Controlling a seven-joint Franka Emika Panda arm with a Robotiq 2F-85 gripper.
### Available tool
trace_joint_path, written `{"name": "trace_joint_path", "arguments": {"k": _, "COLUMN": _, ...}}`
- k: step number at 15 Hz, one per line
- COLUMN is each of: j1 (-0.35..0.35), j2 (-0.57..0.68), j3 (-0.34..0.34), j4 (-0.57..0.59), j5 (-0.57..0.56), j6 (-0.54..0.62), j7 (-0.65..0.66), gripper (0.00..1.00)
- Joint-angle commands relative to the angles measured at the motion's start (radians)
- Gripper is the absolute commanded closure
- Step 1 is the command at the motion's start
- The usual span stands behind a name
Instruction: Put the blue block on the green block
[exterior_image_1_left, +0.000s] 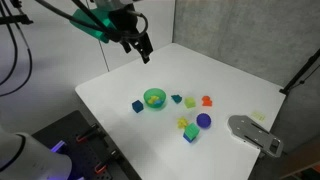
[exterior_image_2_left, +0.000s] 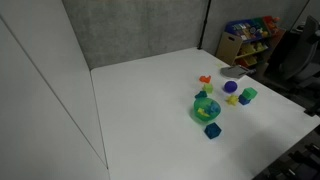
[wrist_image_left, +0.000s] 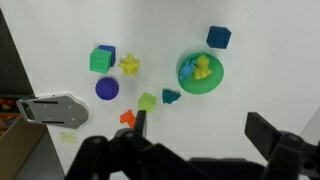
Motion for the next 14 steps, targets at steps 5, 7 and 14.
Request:
{"name": "trace_joint_path", "arguments": {"k": 5, "j1": -0.007, "j2": 0.0, "j3": 0.007, "j4": 0.002, "j5": 0.005, "j6": -0.002, "j7": -0.004, "gripper": 0.0}}
{"name": "trace_joint_path", "arguments": {"k": 7, "j1": -0.005, "j2": 0.014, "j3": 0.015, "j4": 0.003, "j5": 0.001, "j6": 0.001, "j7": 0.002, "gripper": 0.0}}
{"name": "trace_joint_path", "arguments": {"k": 14, "j1": 0.027, "j2": 0.135, "j3": 0.066, "j4": 0.001, "j5": 0.016, "j6": 0.009, "j7": 0.033, "gripper": 0.0}}
